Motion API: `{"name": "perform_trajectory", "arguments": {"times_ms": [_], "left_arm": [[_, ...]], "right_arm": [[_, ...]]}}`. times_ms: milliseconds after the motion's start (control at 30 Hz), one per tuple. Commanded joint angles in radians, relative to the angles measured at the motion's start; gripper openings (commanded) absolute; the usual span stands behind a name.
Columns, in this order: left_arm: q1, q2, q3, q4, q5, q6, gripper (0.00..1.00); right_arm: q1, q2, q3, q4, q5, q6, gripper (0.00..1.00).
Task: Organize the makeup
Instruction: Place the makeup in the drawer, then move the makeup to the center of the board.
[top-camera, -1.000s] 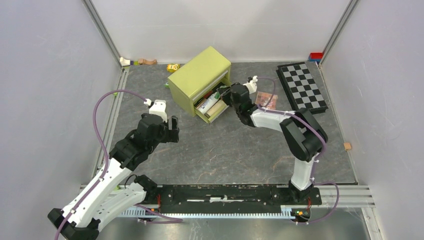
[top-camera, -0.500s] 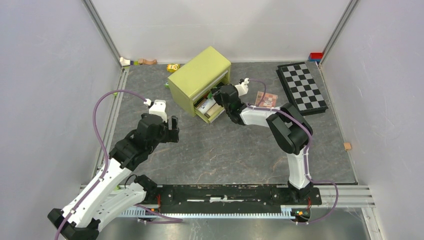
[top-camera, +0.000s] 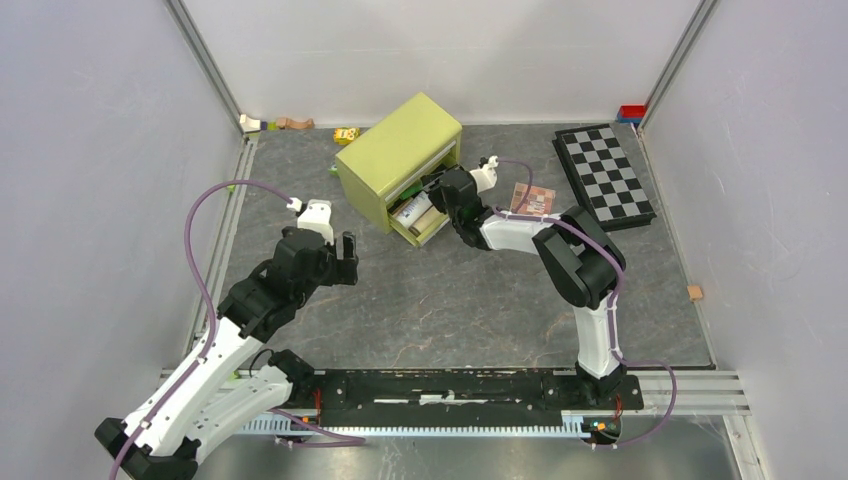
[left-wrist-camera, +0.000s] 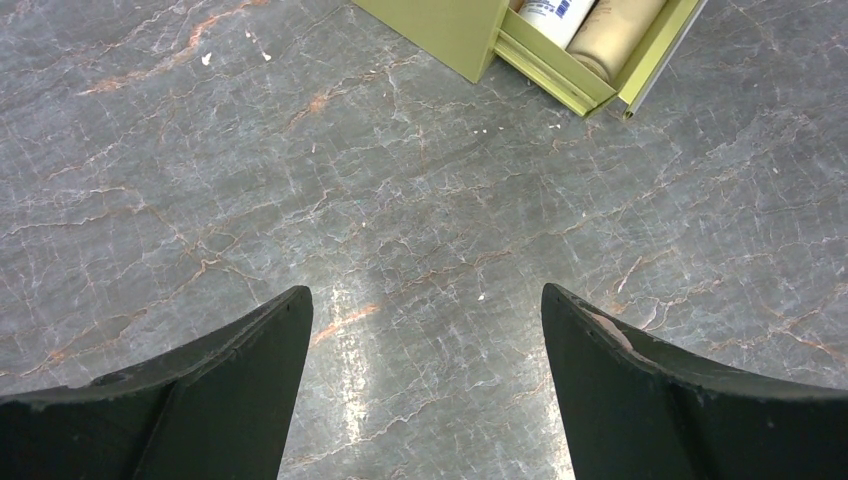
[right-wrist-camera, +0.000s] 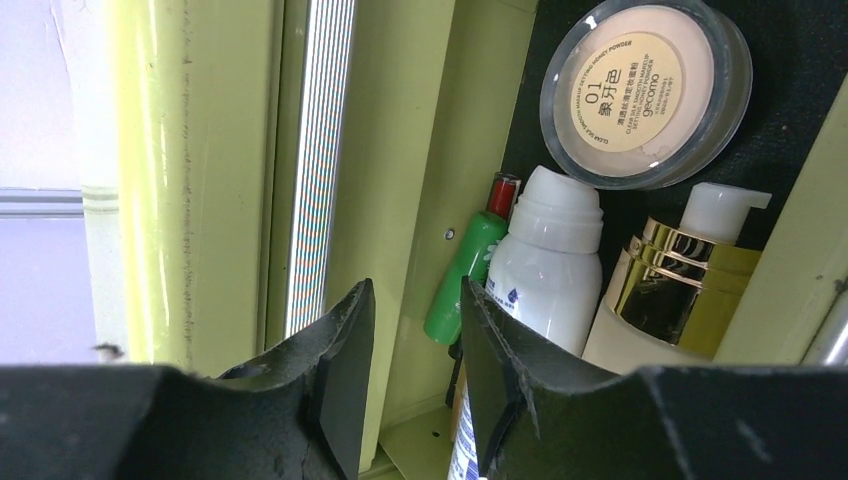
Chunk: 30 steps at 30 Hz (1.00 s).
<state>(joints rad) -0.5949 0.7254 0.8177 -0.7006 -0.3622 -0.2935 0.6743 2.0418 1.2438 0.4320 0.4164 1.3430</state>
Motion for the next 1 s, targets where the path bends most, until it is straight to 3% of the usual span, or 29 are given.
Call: {"name": "perform_trajectory", "arguments": {"times_ms": [0, 500, 667, 967], "left_arm": [[0.007, -0.011, 0.005, 0.03, -0.003, 0.036, 0.9], [0.009, -0.009, 0.003, 0.031, -0.004, 0.036, 0.91], [0.009, -0.006, 0.003, 0.032, 0.001, 0.036, 0.91], [0.009, -0.004, 0.003, 0.033, 0.006, 0.037, 0.91]], "right_arm": [[0.006, -0.052, 0.009, 0.015, 0.031, -0.065, 0.43], [0.002, -0.387, -0.138, -0.056, 0.09, -0.741, 0.48], [-0.043, -0.485, -0.131, -0.273, 0.115, -0.945, 0.6], [-0.261, -0.486, -0.052, -0.63, 0.054, -1.033, 0.88]]}}
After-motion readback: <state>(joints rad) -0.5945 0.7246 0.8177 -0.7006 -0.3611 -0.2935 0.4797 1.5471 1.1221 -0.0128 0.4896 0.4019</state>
